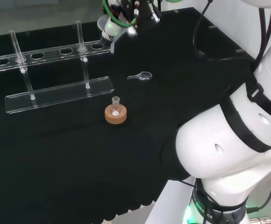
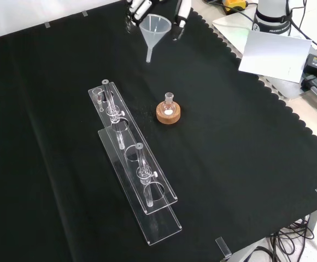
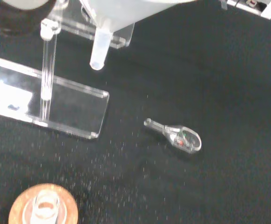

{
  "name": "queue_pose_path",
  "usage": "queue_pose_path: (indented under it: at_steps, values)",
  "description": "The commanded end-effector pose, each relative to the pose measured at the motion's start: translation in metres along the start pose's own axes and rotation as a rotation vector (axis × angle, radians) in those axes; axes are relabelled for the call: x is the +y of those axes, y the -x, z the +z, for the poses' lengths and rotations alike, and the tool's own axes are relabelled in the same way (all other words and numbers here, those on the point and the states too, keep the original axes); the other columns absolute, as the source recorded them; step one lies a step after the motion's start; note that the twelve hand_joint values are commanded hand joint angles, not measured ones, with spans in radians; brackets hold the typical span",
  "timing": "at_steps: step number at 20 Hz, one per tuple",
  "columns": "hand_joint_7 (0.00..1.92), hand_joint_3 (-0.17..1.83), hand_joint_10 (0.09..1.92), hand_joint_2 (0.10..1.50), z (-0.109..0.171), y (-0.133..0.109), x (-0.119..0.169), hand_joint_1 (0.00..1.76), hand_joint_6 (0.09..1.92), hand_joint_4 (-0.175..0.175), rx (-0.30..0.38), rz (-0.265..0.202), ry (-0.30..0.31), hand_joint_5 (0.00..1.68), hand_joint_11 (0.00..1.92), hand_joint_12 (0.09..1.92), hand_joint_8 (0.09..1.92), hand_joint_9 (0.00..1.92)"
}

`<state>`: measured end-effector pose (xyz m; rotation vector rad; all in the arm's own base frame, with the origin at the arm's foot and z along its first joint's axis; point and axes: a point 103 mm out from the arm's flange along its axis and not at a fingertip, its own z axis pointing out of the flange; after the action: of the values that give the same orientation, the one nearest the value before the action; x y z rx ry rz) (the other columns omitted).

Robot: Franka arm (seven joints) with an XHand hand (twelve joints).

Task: Put the funnel back on the funnel stand.

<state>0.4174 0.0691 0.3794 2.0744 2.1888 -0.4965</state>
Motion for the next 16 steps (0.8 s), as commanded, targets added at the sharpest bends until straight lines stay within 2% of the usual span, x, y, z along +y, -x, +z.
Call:
queue_pose_path:
  at_steps: [1, 8, 16]
  values:
    - [0.72, 0.47, 0.41, 0.83, -0.018, 0.013, 0.032, 0.75, 0.51, 0.089, 0.020, -0.010, 0.024, 1.02, 0.79, 1.20, 0.64, 0.96]
    - [0.72, 0.47, 0.41, 0.83, -0.014, 0.015, 0.070, 0.75, 0.51, 0.091, 0.032, -0.034, 0.029, 1.02, 0.79, 1.20, 0.64, 0.96]
    - [0.72, 0.47, 0.41, 0.83, -0.003, 0.014, 0.119, 0.76, 0.52, 0.094, 0.047, -0.060, 0.003, 1.02, 0.78, 1.20, 0.64, 0.96]
